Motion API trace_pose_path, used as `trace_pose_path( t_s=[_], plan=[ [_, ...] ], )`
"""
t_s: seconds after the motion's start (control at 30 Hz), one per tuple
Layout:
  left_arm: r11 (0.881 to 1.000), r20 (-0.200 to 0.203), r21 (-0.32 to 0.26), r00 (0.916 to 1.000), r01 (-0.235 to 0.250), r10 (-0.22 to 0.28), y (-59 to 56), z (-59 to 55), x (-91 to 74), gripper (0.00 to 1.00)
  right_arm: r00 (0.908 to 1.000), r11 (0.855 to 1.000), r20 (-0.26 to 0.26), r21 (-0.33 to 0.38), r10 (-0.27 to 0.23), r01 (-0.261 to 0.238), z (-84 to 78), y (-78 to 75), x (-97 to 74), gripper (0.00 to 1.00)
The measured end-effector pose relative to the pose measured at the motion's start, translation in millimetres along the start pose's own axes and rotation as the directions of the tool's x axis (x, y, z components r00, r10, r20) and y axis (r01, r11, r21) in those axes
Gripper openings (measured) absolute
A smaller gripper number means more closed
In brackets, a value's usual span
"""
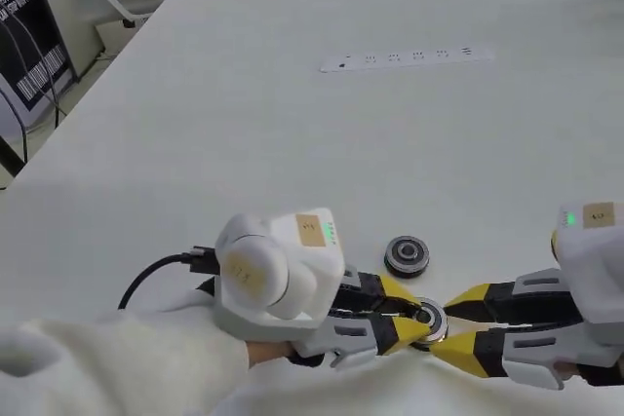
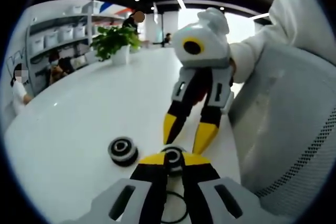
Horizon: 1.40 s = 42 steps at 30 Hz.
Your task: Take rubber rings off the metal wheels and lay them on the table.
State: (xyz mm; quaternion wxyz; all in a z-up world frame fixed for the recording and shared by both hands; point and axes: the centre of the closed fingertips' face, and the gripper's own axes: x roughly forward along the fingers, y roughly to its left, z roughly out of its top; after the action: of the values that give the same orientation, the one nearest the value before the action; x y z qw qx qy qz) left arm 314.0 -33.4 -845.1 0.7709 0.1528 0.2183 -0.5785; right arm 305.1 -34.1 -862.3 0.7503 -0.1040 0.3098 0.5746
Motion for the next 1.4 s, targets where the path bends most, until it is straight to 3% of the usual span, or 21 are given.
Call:
trace_pose_path(
  t_s=[0.33, 0.47, 0.5, 0.77, 1.2, 1.27, 1.3, 1.4],
  plan=[
    [1.000, 0.022, 0.005, 0.9997, -0.005, 0.005, 2.6, 1.3, 0.5, 0.09, 1.0000, 1.000, -0.007, -0.011, 0.003, -0.003, -0.9, -0.3, 2.2, 0.22],
    [1.000, 0.014, -0.005, 0.9998, -0.017, 0.017, 5.7, -0.3, 0.2, 0.14, 1.0000, 1.000, -0.004, -0.005, 0.003, -0.003, -0.6, -1.0, 2.0, 0.22],
    [1.000, 0.007, 0.007, 1.0000, 0.004, -0.004, 2.4, -2.3, 1.2, 0.13, 1.0000, 1.000, -0.004, -0.005, 0.002, -0.002, -0.8, -1.2, 2.0, 0.22],
    [1.000, 0.016, 0.010, 0.9999, -0.005, 0.005, 3.5, -1.5, 2.1, 0.13, 1.0000, 1.000, -0.004, -0.007, 0.001, -0.001, -1.0, -1.8, 2.5, 0.21],
    [1.000, 0.008, 0.023, 1.0000, 0.001, -0.001, 1.2, -2.7, 2.2, 0.17, 0.9999, 0.998, -0.010, -0.062, -0.003, 0.003, -2.6, -1.9, 2.2, 0.17],
    [0.999, 0.017, 0.036, 0.9998, 0.009, -0.009, -2.4, 0.2, 2.8, 0.21, 0.9999, 0.997, -0.010, -0.072, -0.012, 0.012, -3.2, -2.7, 0.8, 0.14],
    [0.997, 0.016, 0.074, 0.9998, 0.007, -0.008, -2.5, 1.3, 3.2, 0.21, 0.9998, 0.997, -0.014, -0.077, -0.015, 0.014, -3.8, -3.2, 0.6, 0.13],
    [0.999, 0.015, 0.042, 0.9999, 0.003, -0.004, -2.3, 1.1, 1.5, 0.21, 0.9998, 0.998, -0.012, -0.068, -0.014, 0.013, -3.6, -3.6, 0.3, 0.11]
  ],
)
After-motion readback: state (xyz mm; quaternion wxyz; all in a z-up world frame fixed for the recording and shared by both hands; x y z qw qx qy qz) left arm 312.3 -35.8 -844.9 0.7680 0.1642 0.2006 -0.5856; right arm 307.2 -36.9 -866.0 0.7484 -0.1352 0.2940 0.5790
